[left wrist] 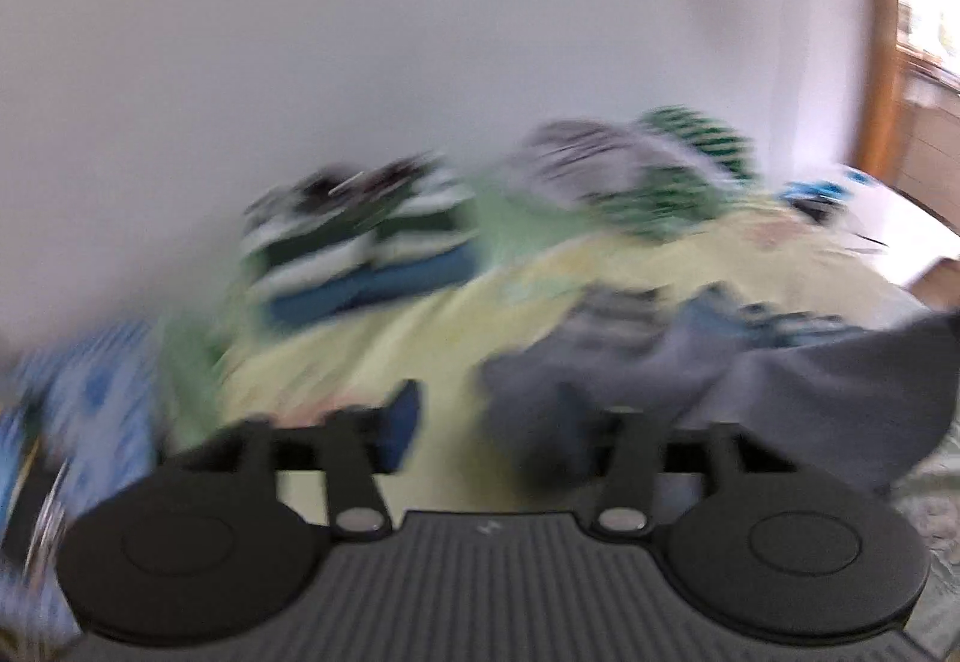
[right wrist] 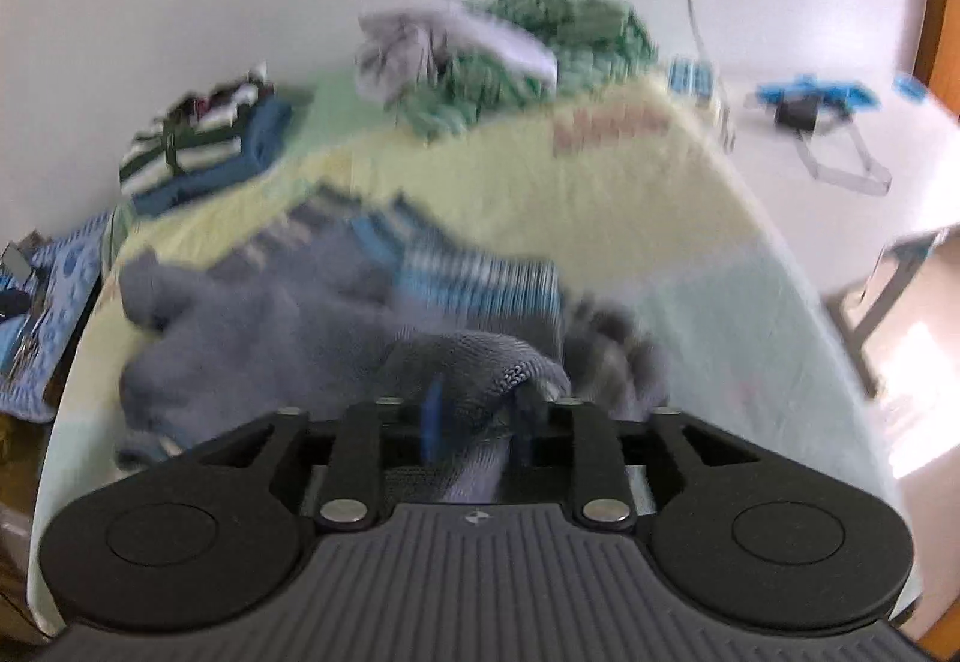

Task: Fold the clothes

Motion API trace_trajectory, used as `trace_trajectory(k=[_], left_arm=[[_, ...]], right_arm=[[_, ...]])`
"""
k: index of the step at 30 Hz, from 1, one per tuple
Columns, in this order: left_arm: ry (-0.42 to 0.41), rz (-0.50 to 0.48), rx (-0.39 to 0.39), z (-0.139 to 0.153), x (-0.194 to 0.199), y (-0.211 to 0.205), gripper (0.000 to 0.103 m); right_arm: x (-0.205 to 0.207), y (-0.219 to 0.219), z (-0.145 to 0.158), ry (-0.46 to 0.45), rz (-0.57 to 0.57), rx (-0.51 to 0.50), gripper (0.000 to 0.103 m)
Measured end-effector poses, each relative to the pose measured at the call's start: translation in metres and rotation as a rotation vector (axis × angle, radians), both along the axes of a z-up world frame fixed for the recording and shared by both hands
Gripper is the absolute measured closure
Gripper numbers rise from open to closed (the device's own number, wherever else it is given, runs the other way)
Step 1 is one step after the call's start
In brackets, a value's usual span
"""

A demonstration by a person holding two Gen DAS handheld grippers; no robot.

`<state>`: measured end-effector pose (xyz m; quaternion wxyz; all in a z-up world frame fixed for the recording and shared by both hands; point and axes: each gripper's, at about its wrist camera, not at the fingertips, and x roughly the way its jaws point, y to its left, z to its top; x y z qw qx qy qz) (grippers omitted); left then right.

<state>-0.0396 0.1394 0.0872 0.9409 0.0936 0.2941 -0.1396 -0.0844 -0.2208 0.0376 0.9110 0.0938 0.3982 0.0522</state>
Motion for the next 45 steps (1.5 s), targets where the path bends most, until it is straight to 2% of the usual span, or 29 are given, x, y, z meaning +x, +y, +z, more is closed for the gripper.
trace_trajectory(k=[2, 3, 4, 8, 11, 14, 17, 18, 19, 20, 21, 22, 23, 25, 28, 31, 34, 39, 45], left_arm=[[-0.023, -0.124, 0.029, -0.001, 0.019, -0.035, 0.029], [-0.010, -0.174, 0.044, -0.006, 0.034, -0.053, 0.023], [0.005, -0.222, 0.059, -0.012, 0.049, -0.071, 0.024], [0.148, -0.313, 0.109, -0.048, 0.111, -0.118, 0.026], [0.258, -0.343, 0.173, -0.085, 0.148, -0.142, 0.030], [0.329, -0.386, 0.216, -0.112, 0.163, -0.156, 0.030], [0.338, -0.412, 0.194, -0.119, 0.162, -0.161, 0.030], [0.344, -0.412, 0.191, -0.120, 0.161, -0.161, 0.035], [0.353, -0.415, 0.178, -0.119, 0.160, -0.162, 0.050], [0.362, -0.419, 0.164, -0.117, 0.158, -0.162, 0.059], [0.371, -0.423, 0.151, -0.116, 0.156, -0.163, 0.081], [0.352, -0.419, 0.171, -0.115, 0.150, -0.164, 0.098], [0.334, -0.410, 0.192, -0.115, 0.147, -0.164, 0.100], [0.313, -0.376, 0.184, -0.114, 0.141, -0.156, 0.100], [0.291, -0.287, 0.111, -0.105, 0.138, -0.129, 0.100], [0.265, -0.180, -0.027, -0.084, 0.126, -0.086, 0.099], [0.229, -0.096, -0.105, -0.064, 0.105, -0.047, 0.099], [0.136, 0.031, -0.109, -0.034, 0.067, 0.005, 0.099], [0.008, 0.170, -0.160, 0.024, 0.026, 0.064, 0.099]], right_arm=[[0.002, -0.004, 0.015, -0.081, -0.007, -0.007, 0.045], [0.007, -0.004, 0.017, -0.103, -0.006, -0.002, 0.042], [0.014, -0.004, 0.017, -0.109, -0.006, 0.003, 0.038], [0.046, 0.001, -0.004, -0.095, 0.053, -0.026, 0.038], [0.068, -0.001, -0.035, -0.029, 0.054, -0.071, 0.038], [0.085, -0.010, -0.064, 0.036, 0.037, -0.063, 0.039], [0.096, -0.014, -0.084, 0.077, 0.039, -0.038, 0.038], [0.099, -0.013, -0.089, 0.095, 0.042, -0.034, 0.038], [0.102, -0.012, -0.094, 0.112, 0.046, -0.031, 0.038], [0.104, -0.010, -0.097, 0.120, 0.051, -0.027, 0.044], [0.104, -0.008, -0.099, 0.118, 0.057, -0.023, 0.052], [0.104, -0.005, -0.101, 0.116, 0.063, -0.019, 0.072], [0.104, -0.003, -0.101, 0.104, 0.068, -0.026, 0.089], [0.100, 0.000, -0.095, 0.058, 0.072, -0.056, 0.090], [0.088, -0.001, -0.075, -0.033, 0.063, -0.053, 0.091], [0.078, -0.002, -0.045, -0.127, 0.043, -0.040, 0.091], [0.077, 0.001, -0.017, -0.202, 0.043, -0.029, 0.092], [0.084, 0.017, 0.019, -0.313, 0.079, -0.004, 0.095], [0.098, 0.050, 0.048, -0.405, 0.149, 0.013, 0.095]])
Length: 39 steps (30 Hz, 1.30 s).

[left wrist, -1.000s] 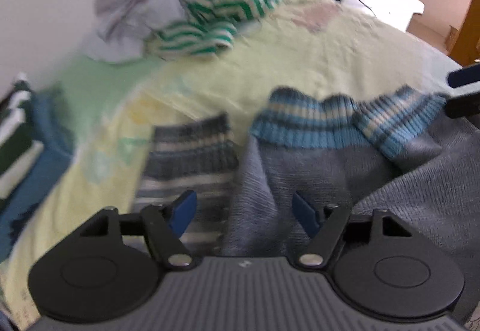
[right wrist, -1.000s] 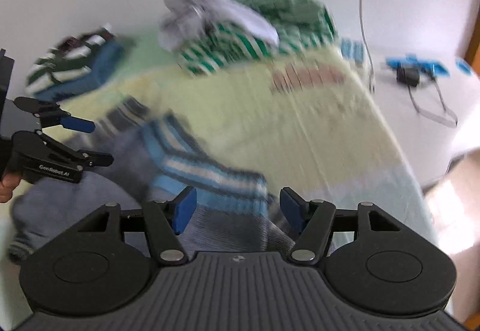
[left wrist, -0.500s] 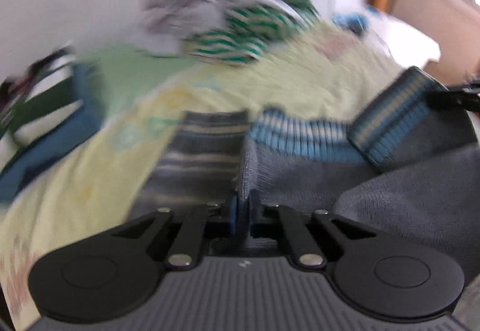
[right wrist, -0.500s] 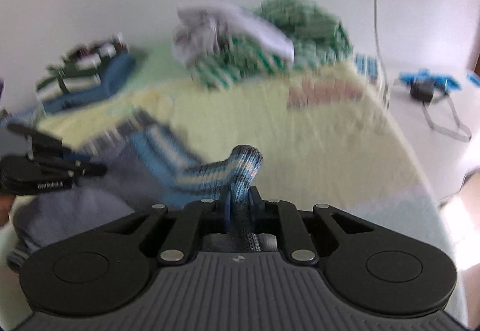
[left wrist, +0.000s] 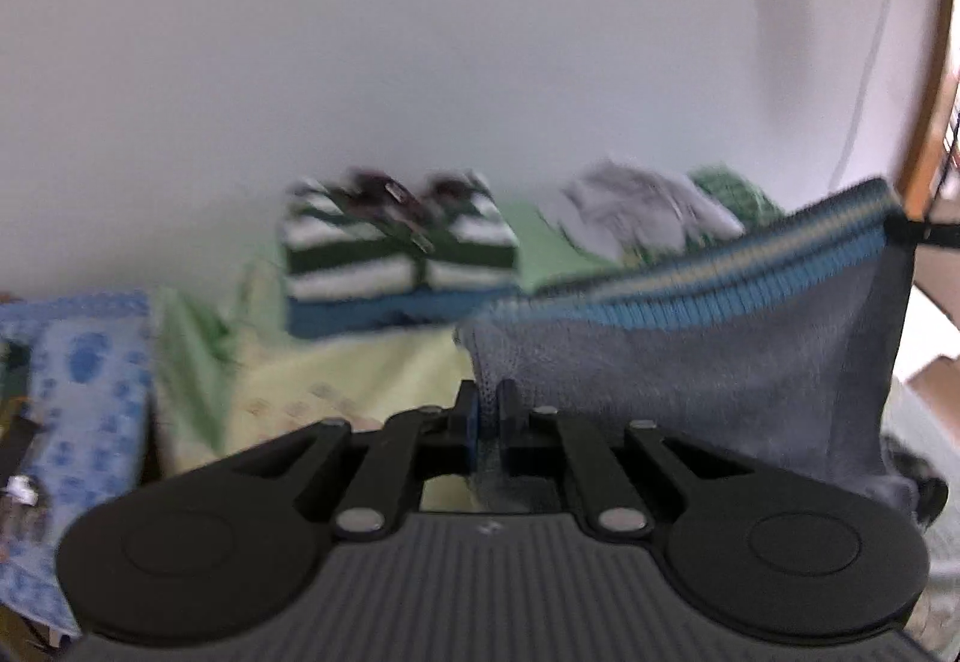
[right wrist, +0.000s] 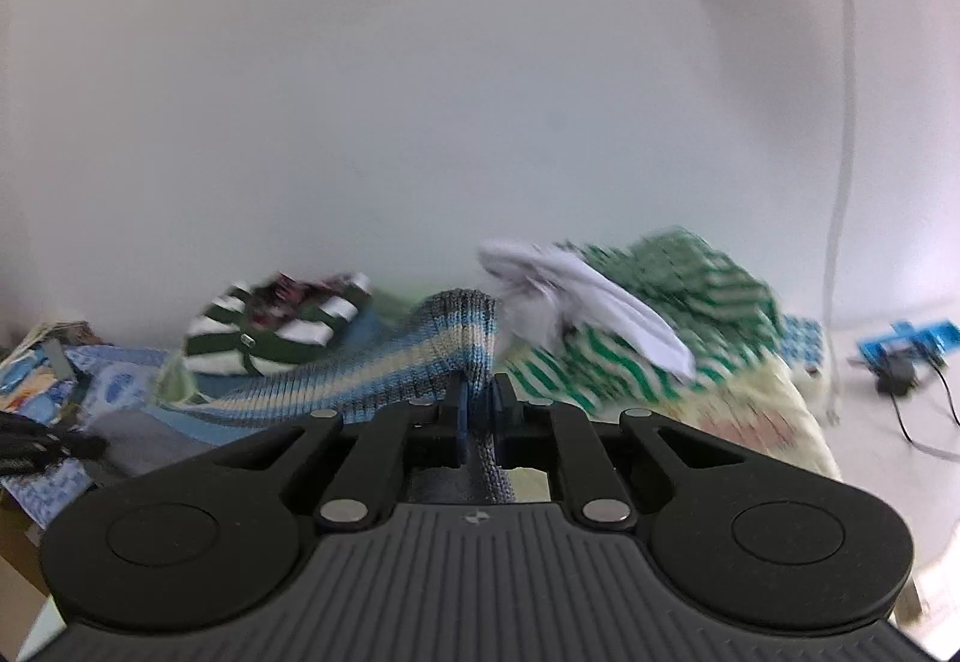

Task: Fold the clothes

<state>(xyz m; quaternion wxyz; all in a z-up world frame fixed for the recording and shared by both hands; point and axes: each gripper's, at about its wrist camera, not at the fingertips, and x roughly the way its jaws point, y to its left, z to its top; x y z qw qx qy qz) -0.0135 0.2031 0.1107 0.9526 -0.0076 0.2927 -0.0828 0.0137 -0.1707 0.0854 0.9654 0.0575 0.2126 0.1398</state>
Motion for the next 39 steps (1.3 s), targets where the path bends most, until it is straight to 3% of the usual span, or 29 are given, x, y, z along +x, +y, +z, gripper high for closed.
trace_trajectory(k=[7, 11, 14, 19, 27, 30, 33, 35, 36, 37, 39], left_arm=[[-0.154, 0.011, 0.063, 0.066, -0.021, 0.003, 0.099], [-0.166, -0.026, 0.076, 0.068, 0.016, -0.021, 0.099], [-0.128, -0.066, 0.102, 0.051, 0.061, -0.053, 0.099], [-0.035, -0.083, 0.165, 0.004, 0.135, -0.100, 0.099], [0.175, -0.026, 0.303, -0.087, 0.206, -0.117, 0.098], [0.235, 0.003, 0.324, -0.108, 0.216, -0.112, 0.084], [0.223, -0.011, 0.324, -0.097, 0.194, -0.096, 0.079], [0.203, -0.021, 0.309, -0.083, 0.171, -0.080, 0.059], [0.180, -0.025, 0.298, -0.074, 0.153, -0.072, 0.041], [0.161, -0.027, 0.300, -0.069, 0.134, -0.063, 0.033], [0.125, -0.033, 0.306, -0.059, 0.098, -0.047, 0.029]], right_arm=[[0.006, 0.018, 0.043, -0.129, 0.050, 0.104, 0.095], [0.020, 0.011, 0.050, -0.189, -0.035, 0.095, 0.095], [0.051, -0.007, 0.034, -0.139, -0.118, 0.092, 0.095], [0.112, -0.038, -0.020, 0.004, -0.214, 0.061, 0.095], [0.173, -0.043, -0.109, 0.210, -0.219, -0.010, 0.095], [0.185, -0.039, -0.134, 0.287, -0.213, -0.046, 0.094], [0.190, -0.044, -0.145, 0.356, -0.225, -0.048, 0.085], [0.172, -0.053, -0.131, 0.339, -0.218, -0.012, 0.080], [0.154, -0.055, -0.120, 0.324, -0.180, -0.007, 0.075], [0.135, -0.056, -0.110, 0.310, -0.141, -0.001, 0.064], [0.098, -0.059, -0.089, 0.281, -0.065, 0.010, 0.057]])
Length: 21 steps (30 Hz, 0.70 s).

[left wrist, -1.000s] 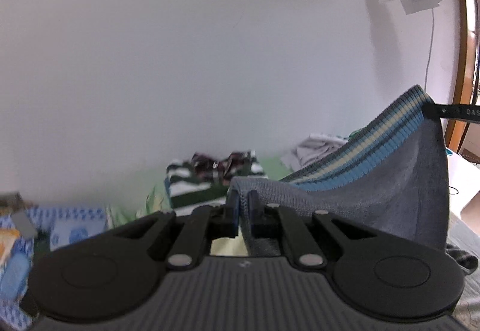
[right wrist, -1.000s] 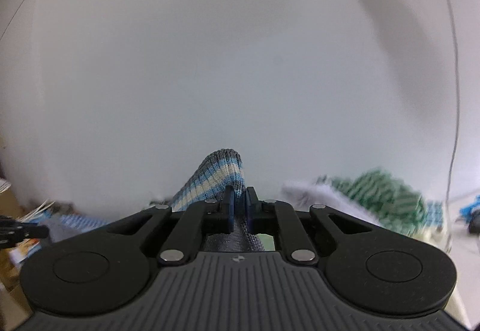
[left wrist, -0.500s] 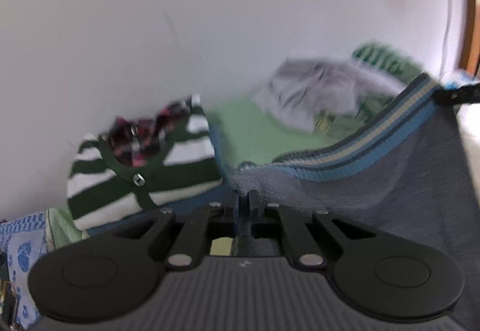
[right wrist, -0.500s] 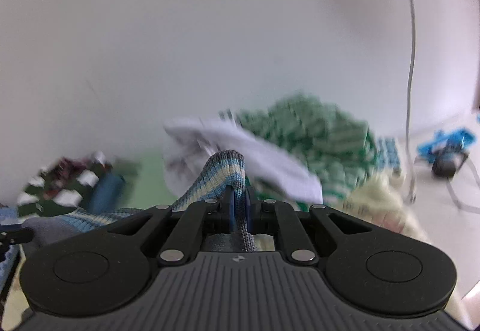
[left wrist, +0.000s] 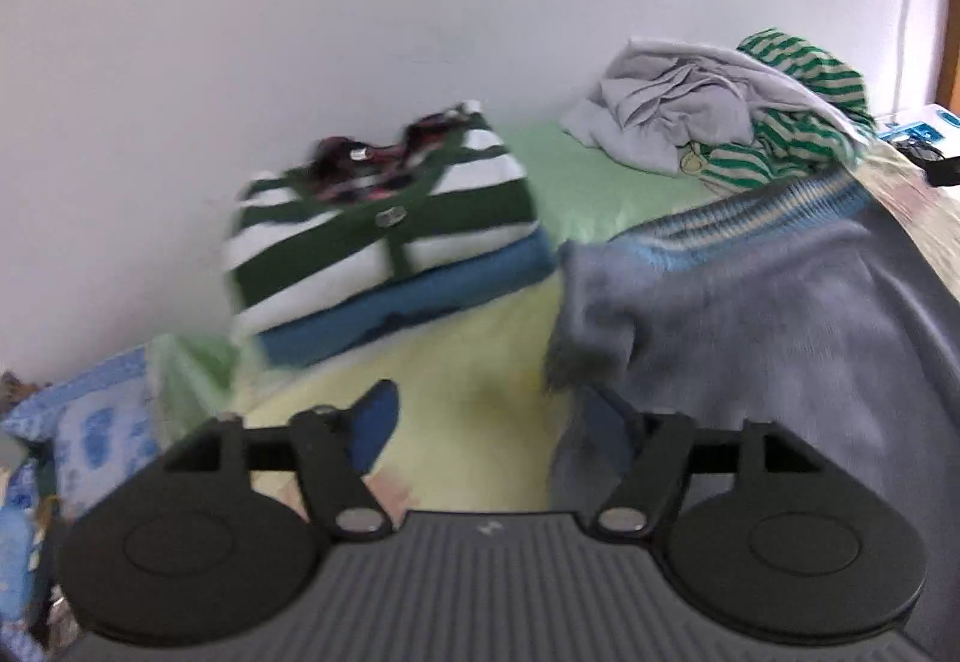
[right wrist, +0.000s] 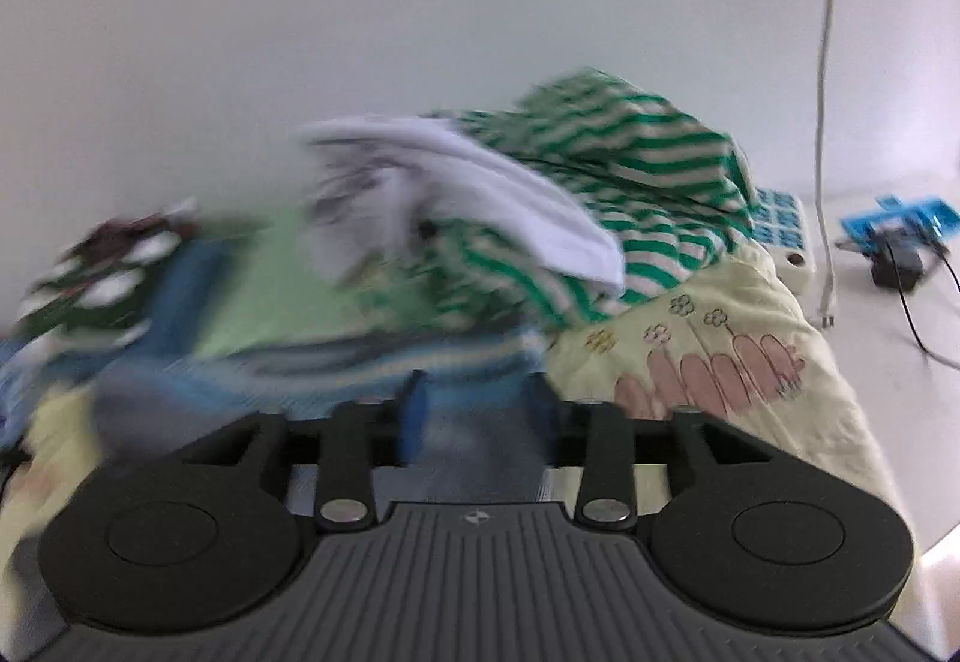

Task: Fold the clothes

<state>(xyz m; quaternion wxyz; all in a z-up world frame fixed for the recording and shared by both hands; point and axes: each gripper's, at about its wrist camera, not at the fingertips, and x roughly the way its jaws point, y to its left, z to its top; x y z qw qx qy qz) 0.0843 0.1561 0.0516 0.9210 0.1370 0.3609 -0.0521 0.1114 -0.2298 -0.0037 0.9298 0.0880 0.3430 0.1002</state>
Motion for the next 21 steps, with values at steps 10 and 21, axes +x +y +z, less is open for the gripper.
trace_trajectory(k=[10, 21], left_arm=[[0.081, -0.111, 0.064, -0.053, -0.089, 0.032, 0.021], [0.108, -0.202, -0.025, -0.092, -0.050, 0.010, 0.017]], right_arm=[[-0.177, 0.049, -0.030, 0.252, 0.277, 0.037, 0.043], [-0.194, 0.094, -0.064, 0.233, 0.037, 0.078, 0.043]])
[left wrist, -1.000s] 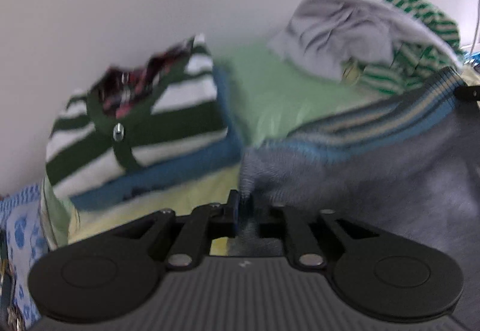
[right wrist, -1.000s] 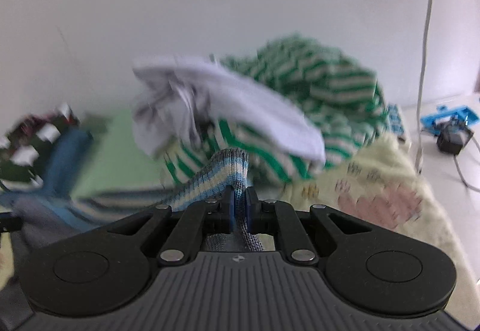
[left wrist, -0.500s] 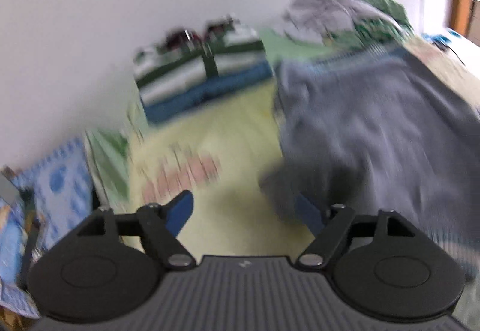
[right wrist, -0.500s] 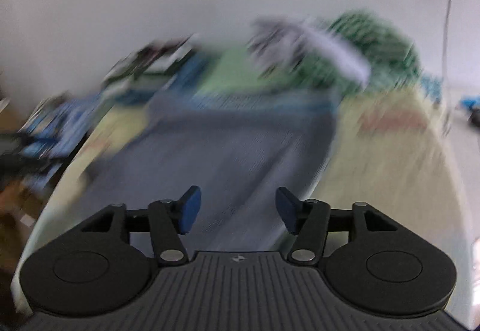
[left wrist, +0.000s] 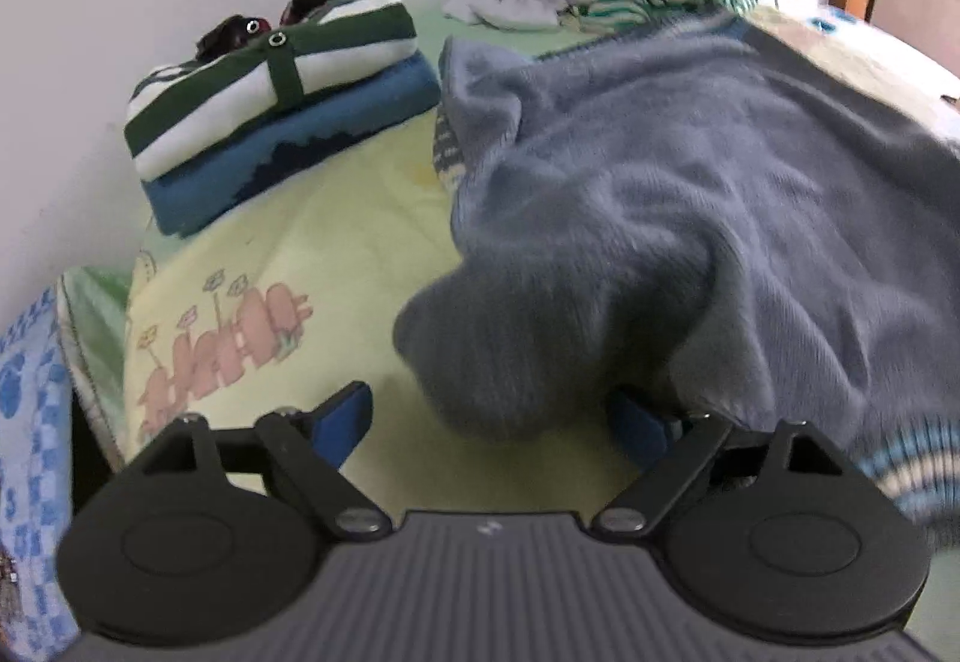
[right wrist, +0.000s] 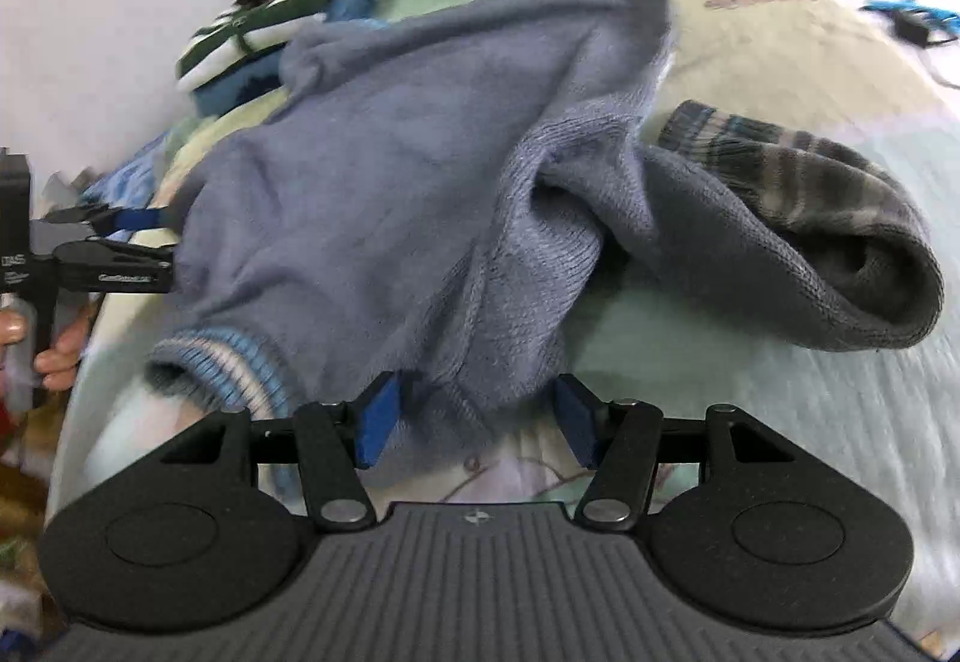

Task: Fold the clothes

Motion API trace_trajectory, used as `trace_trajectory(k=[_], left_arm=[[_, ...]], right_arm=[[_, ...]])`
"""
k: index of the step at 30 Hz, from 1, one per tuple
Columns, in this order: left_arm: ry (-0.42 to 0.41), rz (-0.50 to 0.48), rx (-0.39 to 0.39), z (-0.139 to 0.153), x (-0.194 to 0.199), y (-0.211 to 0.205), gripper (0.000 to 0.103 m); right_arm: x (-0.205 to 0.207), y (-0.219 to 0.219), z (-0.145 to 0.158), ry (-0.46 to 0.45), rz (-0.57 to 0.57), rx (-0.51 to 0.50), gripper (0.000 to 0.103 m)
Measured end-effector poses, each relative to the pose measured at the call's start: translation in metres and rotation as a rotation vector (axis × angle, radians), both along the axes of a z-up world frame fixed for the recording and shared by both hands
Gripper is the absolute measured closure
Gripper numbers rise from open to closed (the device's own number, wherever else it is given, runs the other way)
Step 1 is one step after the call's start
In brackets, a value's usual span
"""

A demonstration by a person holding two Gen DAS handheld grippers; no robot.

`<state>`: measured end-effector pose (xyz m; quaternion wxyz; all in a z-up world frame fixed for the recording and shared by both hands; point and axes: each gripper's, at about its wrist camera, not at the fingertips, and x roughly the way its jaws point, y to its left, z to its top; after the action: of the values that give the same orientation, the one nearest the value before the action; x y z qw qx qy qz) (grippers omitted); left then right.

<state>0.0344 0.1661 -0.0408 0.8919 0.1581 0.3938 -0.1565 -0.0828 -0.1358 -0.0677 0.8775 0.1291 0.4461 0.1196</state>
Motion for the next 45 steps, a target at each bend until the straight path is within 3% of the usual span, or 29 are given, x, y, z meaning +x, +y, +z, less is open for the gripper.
trace_trajectory(k=[2, 3, 4, 6, 7, 11, 13, 15, 18, 23, 24, 26, 28, 30, 31, 34, 35, 38, 39, 40, 42, 45], left_arm=[[-0.021, 0.012, -0.026, 0.001, 0.004, -0.002, 0.029], [-0.032, 0.018, -0.039, 0.002, 0.004, -0.004, 0.044], [-0.044, 0.015, -0.040, 0.003, 0.002, -0.008, 0.058], [-0.077, 0.003, -0.014, 0.003, -0.003, -0.019, 0.071], [-0.098, -0.005, 0.014, 0.003, -0.006, -0.024, 0.077], [-0.143, -0.006, -0.034, 0.026, -0.020, -0.022, 0.078], [-0.176, -0.002, -0.111, 0.051, -0.030, -0.012, 0.079], [-0.219, 0.001, -0.139, 0.074, -0.040, -0.006, 0.080], [-0.284, 0.002, -0.180, 0.113, -0.059, 0.006, 0.103], [-0.354, 0.015, -0.231, 0.170, -0.085, 0.033, 0.103], [-0.346, 0.010, -0.225, 0.172, -0.087, 0.036, 0.096], [-0.335, -0.002, -0.174, 0.166, -0.093, 0.035, 0.090], [-0.311, -0.016, -0.093, 0.145, -0.097, 0.027, 0.069], [-0.251, -0.024, -0.046, 0.119, -0.094, 0.021, 0.057], [-0.219, -0.028, -0.024, 0.106, -0.092, 0.018, 0.057], [-0.107, -0.022, 0.041, 0.062, -0.083, 0.006, 0.057], [-0.100, -0.026, 0.078, 0.050, -0.083, 0.001, 0.057], [-0.087, -0.101, 0.186, 0.023, -0.095, -0.015, 0.056], [-0.094, -0.134, 0.215, 0.020, -0.101, -0.020, 0.049], [-0.102, -0.167, 0.245, 0.016, -0.108, -0.025, 0.035], [-0.124, -0.221, 0.283, 0.013, -0.116, -0.032, 0.022], [-0.135, -0.261, 0.315, 0.013, -0.125, -0.036, 0.021]], right_arm=[[-0.001, 0.008, -0.002, -0.036, -0.027, -0.007, 0.043], [0.000, 0.011, -0.002, -0.045, -0.038, -0.011, 0.044], [0.001, 0.014, -0.003, -0.055, -0.049, -0.016, 0.050], [0.003, 0.020, -0.005, -0.073, -0.071, -0.024, 0.070], [0.006, 0.020, -0.005, -0.066, -0.082, -0.014, 0.087], [0.016, -0.006, 0.004, 0.025, -0.154, 0.193, 0.089], [0.015, -0.020, 0.020, 0.013, -0.159, 0.294, 0.090], [0.014, -0.034, 0.041, -0.004, -0.147, 0.370, 0.090], [0.009, -0.052, 0.068, -0.015, -0.110, 0.441, 0.090], [-0.011, -0.085, 0.099, -0.038, -0.104, 0.495, 0.091], [-0.014, -0.089, 0.101, -0.044, -0.112, 0.478, 0.091], [-0.019, -0.100, 0.103, -0.052, -0.139, 0.437, 0.102], [-0.020, -0.111, 0.095, -0.039, -0.192, 0.352, 0.102], [-0.025, -0.101, 0.092, -0.059, -0.189, 0.201, 0.097], [-0.027, -0.093, 0.091, -0.075, -0.178, 0.115, 0.097], [-0.039, -0.038, 0.087, -0.111, 0.026, 0.003, 0.082], [-0.044, -0.014, 0.084, -0.136, 0.108, -0.036, 0.072], [-0.063, 0.064, 0.069, -0.246, 0.351, -0.188, 0.054], [-0.067, 0.084, 0.061, -0.270, 0.422, -0.232, 0.052], [-0.071, 0.105, 0.053, -0.295, 0.493, -0.277, 0.048], [-0.076, 0.136, 0.036, -0.349, 0.579, -0.377, 0.045], [-0.070, 0.161, 0.012, -0.406, 0.637, -0.495, 0.044]])
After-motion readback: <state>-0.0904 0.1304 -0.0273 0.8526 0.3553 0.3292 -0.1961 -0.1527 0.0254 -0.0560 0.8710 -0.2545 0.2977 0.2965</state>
